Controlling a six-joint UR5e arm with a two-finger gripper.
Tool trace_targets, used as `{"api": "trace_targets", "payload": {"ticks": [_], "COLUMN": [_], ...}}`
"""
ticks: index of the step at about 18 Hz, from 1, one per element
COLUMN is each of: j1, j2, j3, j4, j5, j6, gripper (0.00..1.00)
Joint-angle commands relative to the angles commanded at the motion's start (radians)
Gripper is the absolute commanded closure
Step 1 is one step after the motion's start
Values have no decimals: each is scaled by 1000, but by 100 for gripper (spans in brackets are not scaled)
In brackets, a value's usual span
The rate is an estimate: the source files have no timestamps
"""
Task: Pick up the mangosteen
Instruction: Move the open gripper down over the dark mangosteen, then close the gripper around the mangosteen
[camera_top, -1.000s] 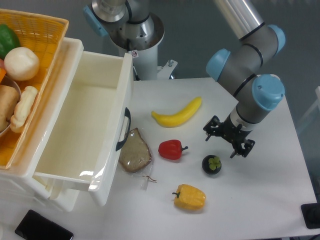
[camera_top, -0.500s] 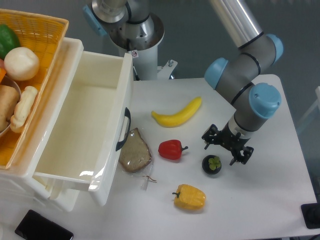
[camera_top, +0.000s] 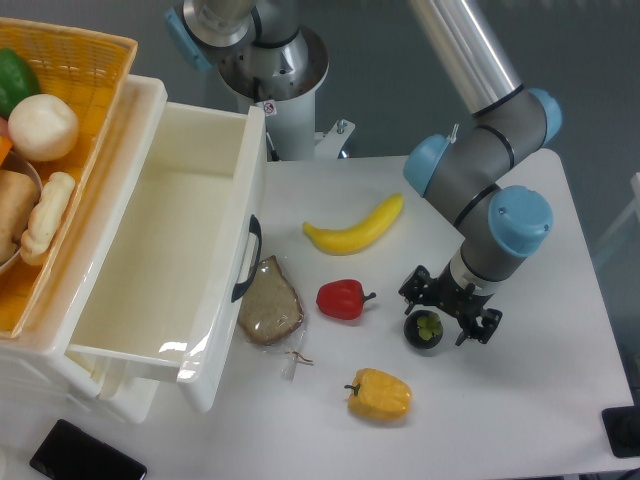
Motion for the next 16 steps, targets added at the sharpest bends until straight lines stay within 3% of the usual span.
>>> {"api": "trace_targets", "payload": {"ticks": [5,8,12,16], "j1": [-25,-25,-22,-15], "j2": [-22,-22,-18,-11], "j3": [0,0,5,21], "j4": [0,0,0,0], "j5": [58,58,57,55], "j6": [2,8,11,9], "gripper": [1,20,60,63]}}
